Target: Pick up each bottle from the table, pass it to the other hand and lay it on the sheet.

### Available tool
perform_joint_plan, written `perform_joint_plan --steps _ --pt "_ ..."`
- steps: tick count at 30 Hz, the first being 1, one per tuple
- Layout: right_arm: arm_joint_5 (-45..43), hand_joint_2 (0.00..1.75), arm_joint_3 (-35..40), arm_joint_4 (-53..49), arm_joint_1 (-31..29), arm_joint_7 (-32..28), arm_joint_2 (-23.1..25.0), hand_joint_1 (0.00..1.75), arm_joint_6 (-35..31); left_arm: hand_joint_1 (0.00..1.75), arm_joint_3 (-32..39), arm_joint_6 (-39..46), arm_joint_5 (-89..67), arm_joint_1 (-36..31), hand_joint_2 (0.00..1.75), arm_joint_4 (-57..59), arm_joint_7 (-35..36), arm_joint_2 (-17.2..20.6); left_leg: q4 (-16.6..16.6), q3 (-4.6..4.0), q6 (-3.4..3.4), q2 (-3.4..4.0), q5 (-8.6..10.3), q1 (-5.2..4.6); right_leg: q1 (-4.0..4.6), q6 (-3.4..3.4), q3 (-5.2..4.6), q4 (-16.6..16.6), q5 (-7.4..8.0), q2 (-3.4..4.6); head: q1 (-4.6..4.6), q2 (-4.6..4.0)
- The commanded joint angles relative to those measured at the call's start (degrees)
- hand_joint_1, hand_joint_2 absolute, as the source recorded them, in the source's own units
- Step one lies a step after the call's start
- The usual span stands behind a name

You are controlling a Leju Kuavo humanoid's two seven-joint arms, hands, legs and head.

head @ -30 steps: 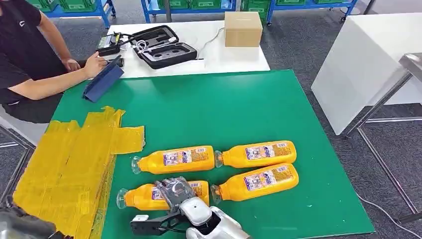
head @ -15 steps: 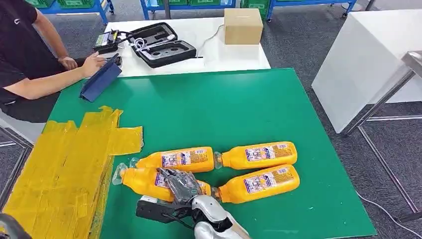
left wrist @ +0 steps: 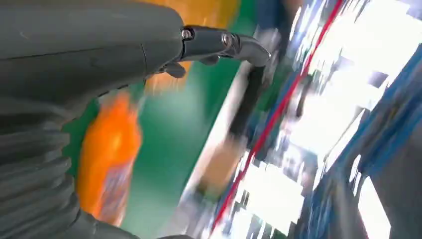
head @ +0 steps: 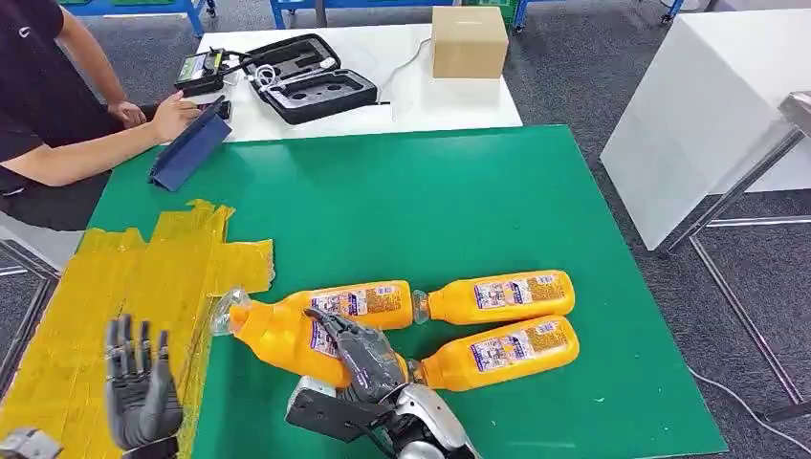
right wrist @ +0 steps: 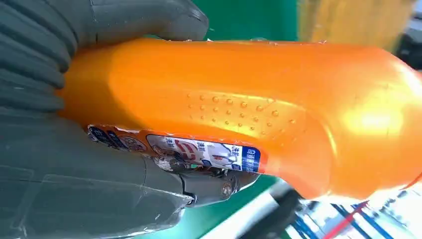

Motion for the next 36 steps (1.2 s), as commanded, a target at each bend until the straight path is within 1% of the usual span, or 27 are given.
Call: perform_joint_plan --steps 1,2,7,16,22,24,26,30,33,36 --pt "-1.3 1.75 1.0 -1.7 2.9 -2.2 0.1 1.75 1.9 0.00 -5.2 -8.2 -5.0 -1.2 1.75 9.6 -0.4 0.1 -0.1 0.04 -0.03 -0.09 0.01 0.04 0.04 -0.01 0.10 -0.1 -0.02 -0.19 0.02 0.00" --pt "-1.3 1.75 1.0 -1.1 2.7 -2.4 0.3 1.75 2.1 0.00 -5.5 -8.6 -5.2 -1.1 1.75 9.5 -0.4 0.1 -0.1 0.03 -0.04 -0.14 0.02 0.06 0.07 -0.02 0.12 -0.1 -0.03 -0.29 0.00 0.00" --pt "-1.5 1.75 0.8 0.9 1.8 -3.0 1.1 1.75 3.1 0.00 -5.8 -10.7 -9.1 -0.9 1.75 9.3 -1.5 0.1 -0.1 0.03 -0.04 0.04 0.00 0.08 0.08 -0.03 0.09 -0.1 0.01 -0.10 0.00 0.00" --pt "-1.3 1.75 1.3 3.9 0.8 -3.0 1.8 1.75 4.7 0.00 -6.7 -10.7 -12.4 -1.0 1.75 9.3 -2.8 0.5 -0.1 0.00 -0.04 0.03 0.02 0.09 0.10 -0.02 0.08 -0.1 0.03 -0.12 0.02 0.00" --pt "0.2 1.75 4.6 13.6 -2.9 -2.2 4.5 1.75 7.0 0.00 -10.9 -10.0 -15.6 -1.1 1.75 10.0 -4.4 1.8 -0.1 0.02 -0.05 0.08 0.02 0.05 0.06 -0.03 0.07 -0.1 0.03 -0.05 0.00 0.00" --pt "-0.3 1.75 6.8 17.5 -7.2 -2.4 3.3 1.75 8.0 0.00 -12.2 -10.1 -15.1 -1.5 1.75 10.5 -4.6 2.2 -0.1 -0.01 -0.05 0.08 0.02 0.05 0.06 -0.03 0.04 -0.1 0.03 -0.01 0.02 0.00" --pt "-1.7 1.75 6.4 20.6 -9.4 -4.0 3.2 1.75 8.3 0.00 -13.4 -9.1 -14.7 -1.9 1.75 10.9 -4.7 2.6 -0.1 0.01 -0.06 0.13 0.01 0.07 0.08 -0.04 0.06 -0.1 0.04 0.00 0.02 0.00" --pt "-2.1 1.75 6.4 21.6 -10.0 -4.8 3.3 1.75 8.4 0.00 -14.3 -8.6 -14.1 -1.9 1.75 11.0 -4.7 3.2 -0.1 -0.01 -0.05 0.06 0.04 0.05 0.06 -0.03 0.04 -0.1 0.05 -0.04 0.02 0.00" --pt "-1.5 1.75 9.0 24.6 -11.4 -5.2 4.6 1.75 10.4 0.00 -16.1 -8.6 -13.8 -2.0 1.75 11.6 -5.3 4.3 -0.1 -0.01 -0.05 0.04 0.05 0.06 0.07 -0.03 0.06 -0.1 0.05 -0.11 0.00 0.00" --pt "-1.2 1.75 10.3 26.6 -12.6 -5.5 5.3 1.75 10.1 0.00 -18.6 -7.9 -15.4 -2.2 1.75 12.5 -6.2 5.6 -0.1 0.01 -0.05 0.13 0.04 0.03 0.05 -0.02 0.04 -0.1 0.04 -0.02 0.00 0.00"
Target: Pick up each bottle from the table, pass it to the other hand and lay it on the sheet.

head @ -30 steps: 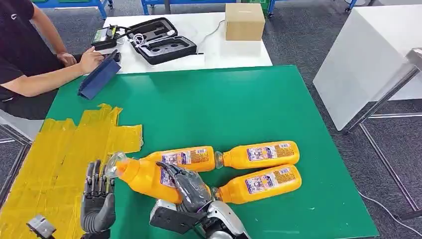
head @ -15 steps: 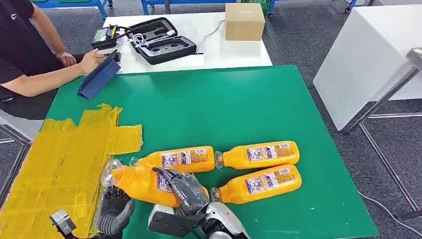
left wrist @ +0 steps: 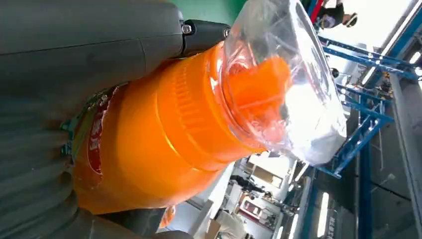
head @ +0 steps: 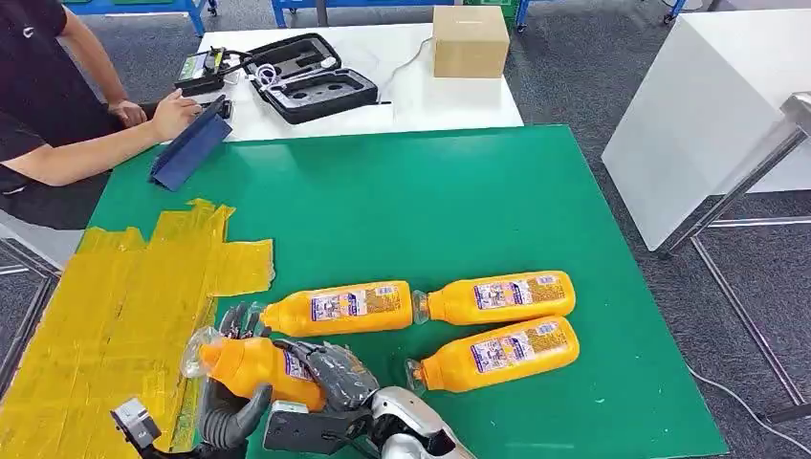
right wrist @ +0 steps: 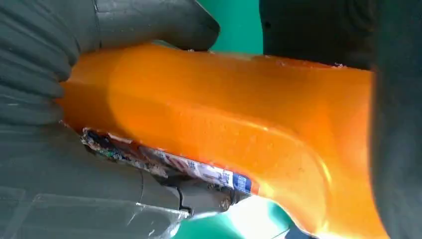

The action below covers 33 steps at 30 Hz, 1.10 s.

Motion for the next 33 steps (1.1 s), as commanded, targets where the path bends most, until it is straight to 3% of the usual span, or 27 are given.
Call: perform_joint_plan --steps 1,12,13,14,33 --pt "0.6 1.75 6.2 12.6 -5.9 -0.7 3.1 1.75 1.3 0.00 -8.2 0.8 -1.9 -1.8 1.75 5.1 -1.5 4.7 -0.1 0.08 -0.02 0.08 0.02 -0.01 -0.01 -0.01 0.04 -0.1 0.02 0.02 0.00 0.00" --pt "0.5 1.75 6.5 11.7 -6.0 -0.8 2.6 1.75 1.3 0.00 -11.0 3.2 -5.0 -2.3 1.75 6.2 -2.7 6.1 -0.1 0.12 -0.02 0.01 0.06 0.06 0.04 -0.01 0.13 -0.1 0.04 -0.12 0.00 0.00" --pt "0.5 1.75 6.5 11.5 -5.9 -0.8 2.4 1.75 1.3 0.31 -11.6 4.6 -5.7 -2.6 1.75 6.9 -3.0 6.3 -0.1 0.16 -0.01 -0.01 0.06 0.03 0.00 -0.01 0.15 -0.1 0.02 -0.12 0.00 0.00" --pt "0.5 1.75 6.5 11.5 -5.8 -0.8 2.3 1.75 1.2 1.75 -12.1 6.1 -6.7 -2.8 1.75 7.2 -3.4 6.4 -0.1 0.15 -0.02 -0.03 0.07 0.03 0.01 -0.01 0.14 -0.1 0.02 -0.13 0.00 0.00" --pt "1.1 1.75 6.0 11.7 -5.5 -0.6 2.2 1.75 0.6 1.75 -12.0 8.6 -7.2 -3.1 1.75 7.0 -3.9 6.5 -0.1 0.20 -0.03 0.01 0.14 0.13 0.11 -0.03 0.15 -0.2 0.13 -0.20 -0.02 0.00"
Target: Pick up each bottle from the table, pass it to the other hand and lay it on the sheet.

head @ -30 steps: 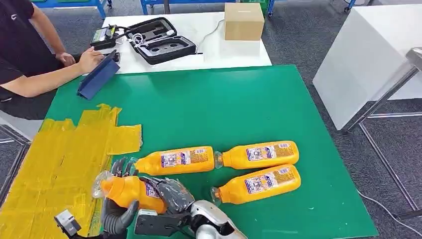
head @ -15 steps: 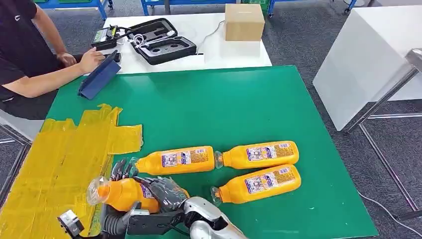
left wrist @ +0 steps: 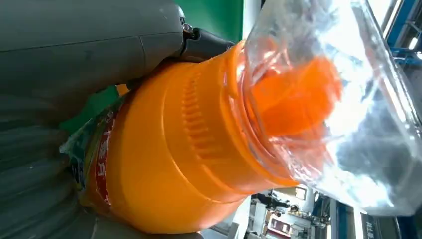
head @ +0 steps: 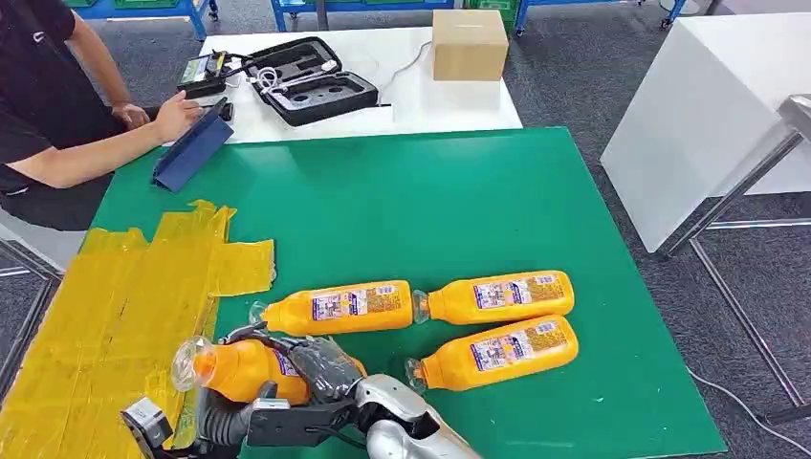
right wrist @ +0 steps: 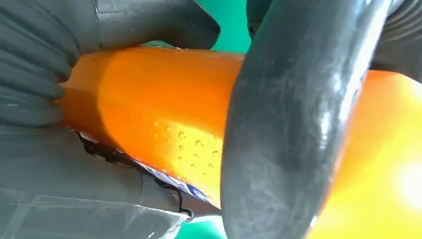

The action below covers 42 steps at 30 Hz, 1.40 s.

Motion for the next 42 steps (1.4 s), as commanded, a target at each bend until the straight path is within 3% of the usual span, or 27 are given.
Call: perform_joint_plan --steps 1,6,7,8,10,11,17,22,28,31,34,37,39,40,42 --pt "0.8 1.75 3.2 4.5 -0.3 0.4 -0.2 1.75 0.1 1.75 -5.2 -0.5 -0.7 -1.6 1.75 4.1 0.4 0.4 -0.1 -0.20 -0.04 0.01 0.13 0.11 0.11 -0.01 -0.08 -0.2 0.12 -0.20 0.00 0.00" --pt "1.6 1.75 1.1 1.8 1.5 0.8 -0.8 1.75 -2.8 1.75 -0.7 0.5 -0.7 -0.6 1.75 0.2 0.5 -1.5 0.0 -0.07 -0.01 -0.01 0.06 0.05 0.05 0.00 0.04 -0.1 0.05 -0.14 0.02 0.00" --pt "1.8 1.75 0.3 0.3 2.2 0.7 -0.9 1.27 -4.0 1.75 0.3 0.4 -0.6 -0.2 1.75 -1.2 0.8 -1.9 0.0 -0.14 -0.02 -0.01 0.09 0.09 0.10 0.00 0.00 -0.1 0.09 -0.17 0.00 0.00" --pt "2.4 1.75 -0.7 -2.4 3.4 0.6 -1.2 0.05 -5.8 1.75 1.7 1.0 -0.6 0.4 1.75 -3.2 1.1 -2.6 0.0 -0.14 -0.01 0.00 0.06 0.08 0.09 0.00 0.00 -0.1 0.07 -0.15 0.02 0.00" --pt "3.3 1.75 -3.5 -8.6 7.0 1.3 -1.2 0.00 -8.4 1.75 4.6 1.5 -0.9 1.6 1.75 -8.0 1.8 -3.7 0.1 -0.14 0.00 -0.02 0.01 0.07 0.07 0.01 0.00 0.0 0.01 -0.12 0.02 0.00" --pt "6.1 0.00 -3.7 -12.3 9.5 2.7 -0.7 0.00 -10.3 1.75 6.1 2.5 -2.0 2.4 1.75 -10.8 1.8 -4.2 0.1 -0.24 -0.01 0.01 -0.01 0.13 0.13 0.00 -0.06 0.0 0.02 -0.13 0.02 0.00" --pt "8.5 0.00 -11.6 -26.2 15.0 4.5 -2.1 0.00 -12.5 1.75 12.2 9.1 -7.9 4.5 1.75 -29.4 0.5 -6.6 0.2 -0.51 -0.02 0.02 -0.08 0.14 0.15 -0.01 -0.31 0.1 -0.06 -0.12 0.02 0.00" --pt "8.1 0.00 -14.9 -27.4 15.8 4.3 -1.2 0.00 -11.8 1.75 5.4 25.4 -12.1 8.1 1.75 -40.9 -1.3 -6.6 0.2 -0.60 -0.02 -0.06 -0.08 0.16 0.16 -0.01 -0.39 0.1 -0.07 -0.19 0.02 0.00" --pt "8.5 0.00 -13.9 -23.8 14.3 4.5 -0.9 0.00 -12.2 1.75 -3.0 43.4 -28.2 11.2 1.75 -43.8 -5.6 -6.6 0.1 -0.58 0.02 0.00 -0.03 0.05 0.06 0.02 -0.42 0.0 -0.04 -0.11 0.02 0.00" --pt "8.5 0.00 -13.9 -23.2 13.8 4.4 -1.0 0.00 -12.2 1.75 -3.8 44.6 -30.2 10.6 1.75 -43.2 -4.7 -6.2 0.0 -0.57 0.01 -0.03 0.02 0.03 0.04 0.02 -0.40 0.0 0.00 -0.14 0.02 0.00" --pt "10.5 0.00 -14.4 -21.5 12.6 7.4 -1.3 0.00 -11.7 1.75 -5.8 47.2 -47.8 6.3 1.75 -35.3 8.2 -3.6 0.0 -0.54 0.00 -0.05 0.06 0.02 0.03 0.01 -0.36 -0.1 0.03 -0.15 0.04 0.00" --pt "10.7 0.00 -14.9 -19.8 11.6 8.2 -1.3 0.00 -11.4 1.75 -6.7 49.6 -52.4 2.4 1.75 -28.0 11.3 -2.7 -0.2 -0.39 -0.01 -0.24 0.17 -0.04 -0.03 0.00 -0.22 -0.2 0.05 -0.35 0.04 0.00" --pt "12.0 0.00 -15.2 -16.6 9.6 9.9 -0.8 0.00 -10.0 1.75 -6.2 48.4 -64.9 -1.1 1.75 -19.4 20.6 -1.9 -0.1 -0.40 -0.02 -0.25 0.17 0.02 0.02 -0.02 -0.22 -0.2 0.08 -0.40 0.04 0.00" --pt "12.2 1.75 -15.2 -14.5 8.4 10.3 -0.5 0.00 -9.6 1.75 -5.4 48.3 -68.5 -3.6 1.75 -13.7 23.7 -1.7 -0.1 -0.38 0.01 -0.16 0.16 -0.02 -0.02 -0.01 -0.21 -0.2 0.09 -0.29 0.04 0.00" --pt "12.2 1.75 -15.6 -9.8 5.6 10.2 0.3 0.00 -9.3 1.75 -4.1 50.1 -71.8 -9.1 1.75 -1.4 26.9 -0.8 -0.3 -0.26 0.00 -0.13 0.21 -0.05 -0.04 0.00 -0.11 -0.3 0.14 -0.30 0.02 0.00"
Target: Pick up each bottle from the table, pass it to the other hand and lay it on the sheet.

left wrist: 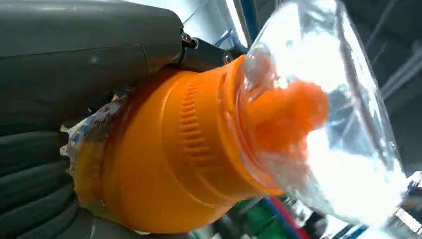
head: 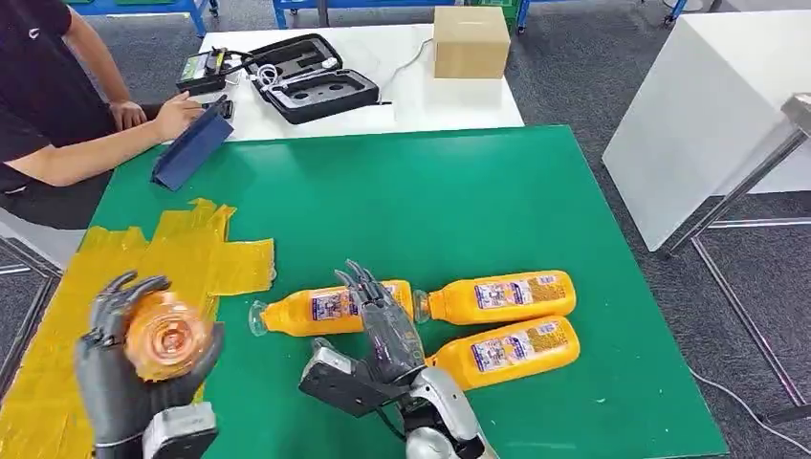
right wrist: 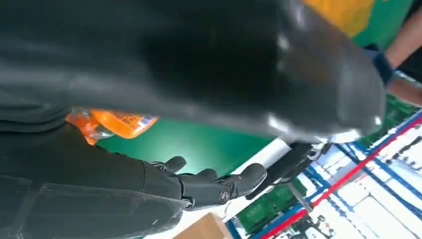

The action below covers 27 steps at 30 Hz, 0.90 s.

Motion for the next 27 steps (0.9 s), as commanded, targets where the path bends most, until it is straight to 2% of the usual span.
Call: perform_joint_plan --steps 1,2,7,8,10,13,16,21,27 --pt "1.3 1.75 -1.9 16.4 -8.2 1.9 3.0 0.00 1.8 1.75 0.1 3.8 -17.3 -18.8 1.75 41.2 15.2 5.4 -0.3 0.24 -0.02 -0.16 0.18 -0.10 -0.10 -0.01 0.25 -0.2 0.07 -0.26 -0.02 0.00" --pt "1.3 1.75 -2.0 16.8 -8.5 1.8 3.1 0.00 1.7 1.75 0.2 4.4 -17.0 -19.3 1.75 42.4 15.0 5.5 -0.4 0.27 -0.05 -0.26 0.32 -0.04 -0.03 -0.04 0.36 -0.4 0.18 -0.39 0.00 0.00" --pt "1.3 1.75 -1.8 16.1 -8.1 1.9 3.0 0.00 1.9 1.75 0.1 4.2 -17.1 -18.3 1.75 40.2 15.1 5.4 -0.1 0.13 -0.06 0.05 0.16 0.04 0.05 -0.01 0.19 -0.1 0.08 -0.08 -0.02 0.00" --pt "1.3 1.75 -1.7 16.2 -8.2 2.0 2.7 0.00 2.1 1.75 0.5 1.6 -17.3 -18.5 1.75 40.4 16.5 5.4 -0.1 0.11 -0.05 0.05 0.15 -0.02 -0.01 0.00 0.15 0.0 0.04 -0.08 -0.02 0.00" --pt "0.9 1.75 -1.4 19.8 -11.0 1.7 3.0 0.00 2.8 1.75 2.7 1.1 -18.7 -23.6 1.75 49.5 19.1 6.3 -0.1 0.08 -0.06 0.04 0.13 0.05 0.05 0.00 0.18 -0.1 0.04 -0.07 -0.02 0.00" --pt "1.4 1.75 -0.3 27.9 -17.1 1.3 4.2 0.00 3.3 1.75 5.7 5.1 -17.6 -32.8 1.75 66.2 18.2 7.2 -0.2 0.04 -0.07 -0.06 0.27 -0.05 -0.04 -0.01 0.11 -0.1 0.11 -0.18 -0.04 0.00" --pt "2.3 1.75 0.5 32.6 -20.7 2.2 5.1 0.00 3.2 1.75 6.9 7.9 -19.7 -36.0 1.75 72.3 18.9 7.4 -0.1 0.01 -0.07 0.03 0.25 0.00 0.01 -0.02 0.06 0.0 0.14 -0.05 -0.02 0.00" --pt "3.3 1.75 1.6 38.0 -23.2 2.9 5.9 0.00 2.9 1.75 9.8 8.2 -26.2 -35.4 1.75 69.4 22.6 6.3 -0.1 0.06 -0.07 0.23 0.28 0.05 0.07 0.03 0.11 0.0 0.21 0.09 -0.02 0.00" --pt "4.4 1.75 2.4 41.9 -25.4 3.8 6.7 0.00 2.4 1.75 15.1 8.2 -25.3 -35.1 1.75 65.4 20.8 4.9 0.0 0.14 -0.07 0.36 0.22 0.07 0.10 -0.12 0.08 0.1 0.26 0.28 -0.02 0.00"
